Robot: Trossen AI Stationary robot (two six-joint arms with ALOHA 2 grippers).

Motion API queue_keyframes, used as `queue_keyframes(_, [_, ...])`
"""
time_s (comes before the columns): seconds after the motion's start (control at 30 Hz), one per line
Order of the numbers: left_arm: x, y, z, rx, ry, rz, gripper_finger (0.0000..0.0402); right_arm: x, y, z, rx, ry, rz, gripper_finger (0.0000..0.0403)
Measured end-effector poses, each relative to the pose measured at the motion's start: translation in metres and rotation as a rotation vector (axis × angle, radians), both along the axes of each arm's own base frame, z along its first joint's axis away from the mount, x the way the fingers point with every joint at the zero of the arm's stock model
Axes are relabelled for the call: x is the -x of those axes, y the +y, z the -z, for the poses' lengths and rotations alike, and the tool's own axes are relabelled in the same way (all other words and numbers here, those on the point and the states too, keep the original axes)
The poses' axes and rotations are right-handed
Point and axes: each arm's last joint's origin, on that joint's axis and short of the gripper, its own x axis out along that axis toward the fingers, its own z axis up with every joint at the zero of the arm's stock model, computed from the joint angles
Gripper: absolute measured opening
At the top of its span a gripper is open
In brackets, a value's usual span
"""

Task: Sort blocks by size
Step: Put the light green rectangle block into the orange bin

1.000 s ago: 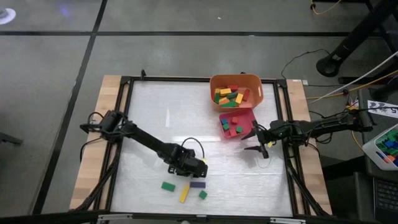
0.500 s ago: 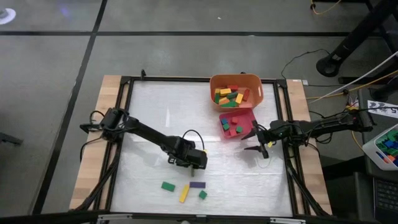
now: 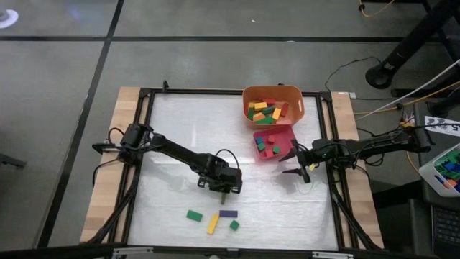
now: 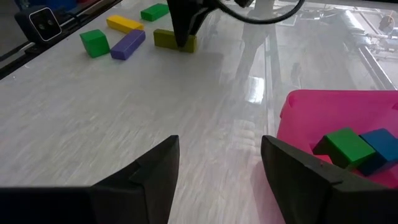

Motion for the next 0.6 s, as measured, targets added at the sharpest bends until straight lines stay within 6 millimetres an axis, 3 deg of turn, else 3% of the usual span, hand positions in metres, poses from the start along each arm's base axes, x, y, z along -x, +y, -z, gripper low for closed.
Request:
queue_keyframes(0.13, [-0.014,0.012,-0.012,0.001,-0.160,0.039,0.0028,0.000,0.000,0.000,-0.022,0.005,0.010,0.0227])
queue_keyframes(0.3, [-0.042,0.039,-0.029,-0.057,-0.483,0.094,0.0032,0.000,0.000,0.000,-0.055,0.012,0.015,0.0227])
queue_keyframes(0.43, [-0.057,0.074,-0.043,-0.177,-0.699,0.092,0.0041,0.000,0.000,0.000,-0.060,0.014,0.014,0.0227])
queue_keyframes(0.6, [-0.065,0.136,-0.061,-0.443,-0.887,0.065,0.0033,-0.001,0.002,-0.004,-0.127,-0.014,-0.018,0.0227])
